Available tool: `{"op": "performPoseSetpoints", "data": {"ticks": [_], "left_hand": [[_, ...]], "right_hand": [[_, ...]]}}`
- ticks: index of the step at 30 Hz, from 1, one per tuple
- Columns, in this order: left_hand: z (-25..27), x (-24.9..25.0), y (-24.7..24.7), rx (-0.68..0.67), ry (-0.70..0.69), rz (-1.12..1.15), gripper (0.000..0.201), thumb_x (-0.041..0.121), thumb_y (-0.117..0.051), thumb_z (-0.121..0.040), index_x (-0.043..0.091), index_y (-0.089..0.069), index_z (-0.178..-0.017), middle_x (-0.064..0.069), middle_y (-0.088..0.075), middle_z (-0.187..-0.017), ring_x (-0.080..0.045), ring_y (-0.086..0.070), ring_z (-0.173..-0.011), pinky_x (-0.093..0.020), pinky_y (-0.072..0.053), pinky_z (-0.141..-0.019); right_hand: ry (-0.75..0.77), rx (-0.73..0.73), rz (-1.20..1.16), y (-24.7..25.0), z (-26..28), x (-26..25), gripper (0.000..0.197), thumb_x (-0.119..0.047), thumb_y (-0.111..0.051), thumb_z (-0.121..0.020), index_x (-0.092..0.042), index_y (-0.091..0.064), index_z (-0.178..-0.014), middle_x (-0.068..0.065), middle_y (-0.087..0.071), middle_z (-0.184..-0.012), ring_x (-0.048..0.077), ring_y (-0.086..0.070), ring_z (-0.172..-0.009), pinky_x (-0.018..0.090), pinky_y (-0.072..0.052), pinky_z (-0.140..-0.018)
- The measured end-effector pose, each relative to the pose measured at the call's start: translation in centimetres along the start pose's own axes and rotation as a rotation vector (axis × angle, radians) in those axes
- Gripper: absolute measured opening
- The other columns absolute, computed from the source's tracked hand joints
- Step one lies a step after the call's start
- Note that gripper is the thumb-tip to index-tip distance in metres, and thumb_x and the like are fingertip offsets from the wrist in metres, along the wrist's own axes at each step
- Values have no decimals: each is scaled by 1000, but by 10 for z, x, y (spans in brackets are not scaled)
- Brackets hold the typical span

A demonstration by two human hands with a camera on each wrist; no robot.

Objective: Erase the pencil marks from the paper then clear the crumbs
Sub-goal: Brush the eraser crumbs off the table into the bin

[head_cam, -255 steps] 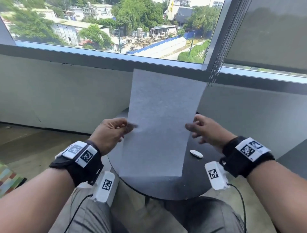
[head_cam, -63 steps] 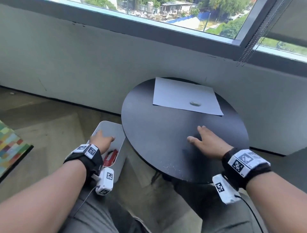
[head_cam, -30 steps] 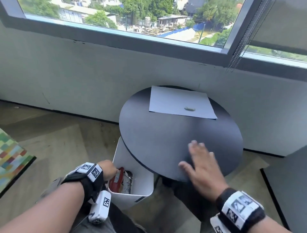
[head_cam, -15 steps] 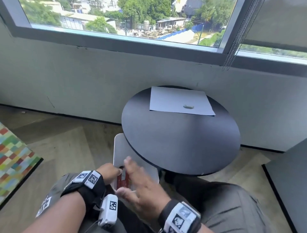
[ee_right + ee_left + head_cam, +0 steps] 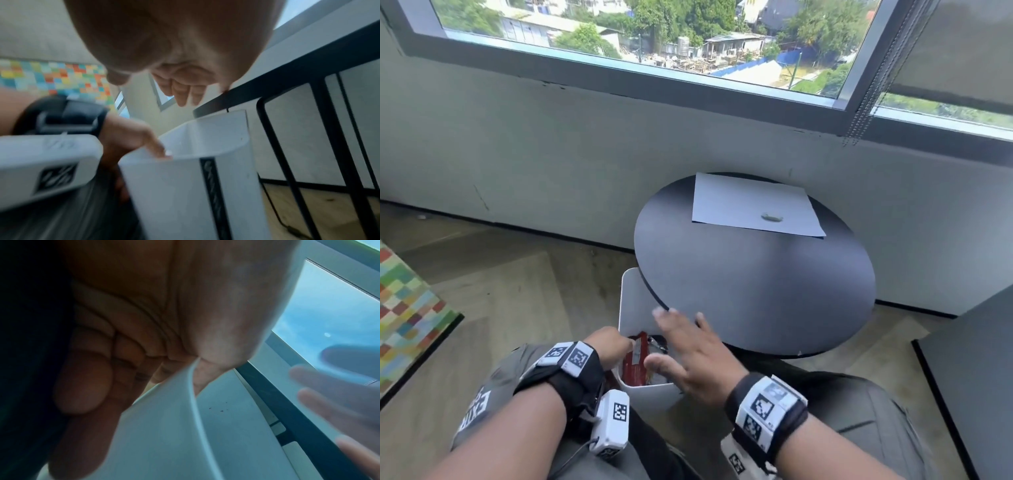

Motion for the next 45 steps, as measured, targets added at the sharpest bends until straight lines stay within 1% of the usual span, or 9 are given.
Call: {"op": "performPoseSetpoints", "data": {"ticks": [6,13,16,21,26,29,33,37,45], "left_hand": [[-3,-5,3,28,9,26,34,27,-51,-100,3,-66,-119,-16,-66,-120,-29,-63,-105,-27,-44,-76],[-14,-8,-3,20,10,51,29,27,-56,-98,5,-68,-112,-12,-67,-106,-26,-64,-94,-26,-46,-71],[-19,-14,-5,31,28,88,30,28,-57,-98,4,-69,-111,-16,-69,-113,-30,-66,-100,-30,-51,-85],[-21,-9,-6,38,28,88,31,29,-56,-99,4,-68,-112,-17,-69,-114,-30,-66,-100,-30,-51,-86],[-20,-10,-8,37,41,92,28,29,-56,-98,6,-69,-107,-16,-70,-109,-29,-67,-98,-32,-53,-87],[-21,-13,-7,51,25,96,24,26,-58,-97,5,-69,-103,-16,-70,-106,-30,-66,-97,-31,-52,-86],[-16,-12,-5,52,27,78,20,26,-57,-98,8,-65,-100,-14,-67,-104,-30,-64,-97,-29,-47,-82],[-15,-8,-5,54,22,73,25,26,-55,-99,6,-67,-108,-12,-65,-105,-27,-62,-97,-26,-45,-79],[-16,-9,-7,30,35,72,32,31,-56,-97,7,-69,-112,-13,-70,-112,-27,-66,-100,-28,-51,-86]], "right_hand": [[-694,146,106,31,-21,80,79,-69,-16,-94,-23,-3,-157,3,13,-164,28,17,-149,57,9,-117],[59,119,-93,28,5,34,59,-54,-41,-99,-32,-29,-152,-11,-27,-159,7,-20,-147,36,-14,-121],[-424,470,-124,71,36,126,64,-52,-44,-98,-26,-26,-153,-5,-19,-162,13,-12,-149,42,-11,-122],[-943,216,95,72,71,195,82,-71,-19,-92,-21,-12,-156,6,2,-165,28,5,-150,57,-2,-118],[-336,-24,156,23,31,71,87,-80,-1,-81,-34,4,-155,-6,25,-159,24,26,-147,54,17,-115],[27,6,-122,26,30,28,85,-74,-23,-87,-30,-6,-156,-10,0,-164,2,7,-148,28,6,-121],[-566,474,-176,74,47,137,81,-66,-34,-93,-20,-13,-156,-1,-5,-165,12,1,-150,41,-2,-122],[-963,248,55,77,69,194,80,-68,-22,-94,-18,-14,-155,7,0,-165,27,3,-150,56,-5,-118],[-10,-5,-255,37,24,29,82,-69,-37,-90,-31,-8,-156,-11,-12,-163,-1,-5,-147,31,-8,-122]]}}
Point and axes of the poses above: each hand's wrist, its own z-axis away from the middle knuckle, its own y-axis out of the back of the hand, x = y × z, the point moved 3 cm from there along -z, towards the middle knuckle
